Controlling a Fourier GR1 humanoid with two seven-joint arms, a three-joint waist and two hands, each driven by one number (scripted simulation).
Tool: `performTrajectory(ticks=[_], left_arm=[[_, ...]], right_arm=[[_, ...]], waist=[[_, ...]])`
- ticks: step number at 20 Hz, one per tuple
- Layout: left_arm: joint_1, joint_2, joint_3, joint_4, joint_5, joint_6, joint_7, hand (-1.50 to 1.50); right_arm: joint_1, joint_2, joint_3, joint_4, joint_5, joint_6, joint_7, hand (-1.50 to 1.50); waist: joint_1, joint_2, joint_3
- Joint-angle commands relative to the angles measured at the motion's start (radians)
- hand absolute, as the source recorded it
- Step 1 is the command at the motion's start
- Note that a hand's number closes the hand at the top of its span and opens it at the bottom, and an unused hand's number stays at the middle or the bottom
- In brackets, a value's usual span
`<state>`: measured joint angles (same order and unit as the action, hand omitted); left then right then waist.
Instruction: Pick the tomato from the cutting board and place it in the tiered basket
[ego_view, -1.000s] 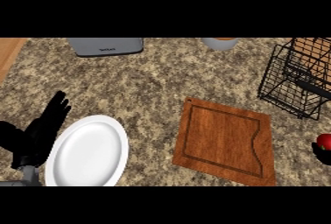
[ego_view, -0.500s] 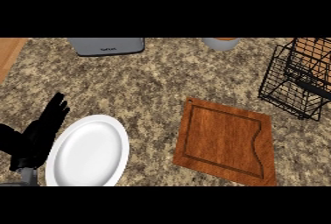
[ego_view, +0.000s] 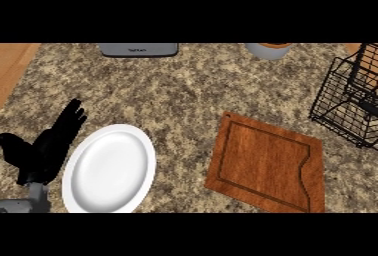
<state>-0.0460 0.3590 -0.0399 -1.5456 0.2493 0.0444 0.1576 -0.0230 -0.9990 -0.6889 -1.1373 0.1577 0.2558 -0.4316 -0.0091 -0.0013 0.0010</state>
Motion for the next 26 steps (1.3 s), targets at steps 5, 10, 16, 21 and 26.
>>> performTrajectory(ticks=[5, 10, 16, 21, 26], left_arm=[[0.006, -0.009, 0.015, -0.029, -0.005, -0.043, 0.025, 0.0], [-0.069, -0.05, -0.002, -0.008, -0.038, -0.014, 0.08, 0.0], [-0.01, -0.067, 0.013, -0.038, -0.061, -0.03, 0.038, 0.0], [-0.063, -0.057, 0.064, 0.006, -0.05, -0.07, 0.056, 0.0], [-0.011, -0.082, 0.038, -0.062, -0.091, -0.047, 0.096, 0.0]], right_arm=[[-0.215, -0.047, 0.113, -0.002, 0.01, 0.051, 0.181, 1.5], [-0.324, 0.079, 0.243, -0.046, 0.073, -0.049, 0.292, 1.5], [-0.388, 0.081, 0.295, -0.074, 0.1, -0.002, 0.455, 1.5], [-0.442, 0.12, 0.316, -0.013, 0.127, -0.011, 0.447, 1.5], [-0.484, 0.189, 0.381, 0.122, 0.24, -0.13, 0.345, 1.5]], waist=[[0.023, 0.003, -0.001], [0.023, 0.004, -0.001], [0.017, 0.001, -0.001], [0.012, 0.001, -0.001], [0.02, 0.003, -0.001]])
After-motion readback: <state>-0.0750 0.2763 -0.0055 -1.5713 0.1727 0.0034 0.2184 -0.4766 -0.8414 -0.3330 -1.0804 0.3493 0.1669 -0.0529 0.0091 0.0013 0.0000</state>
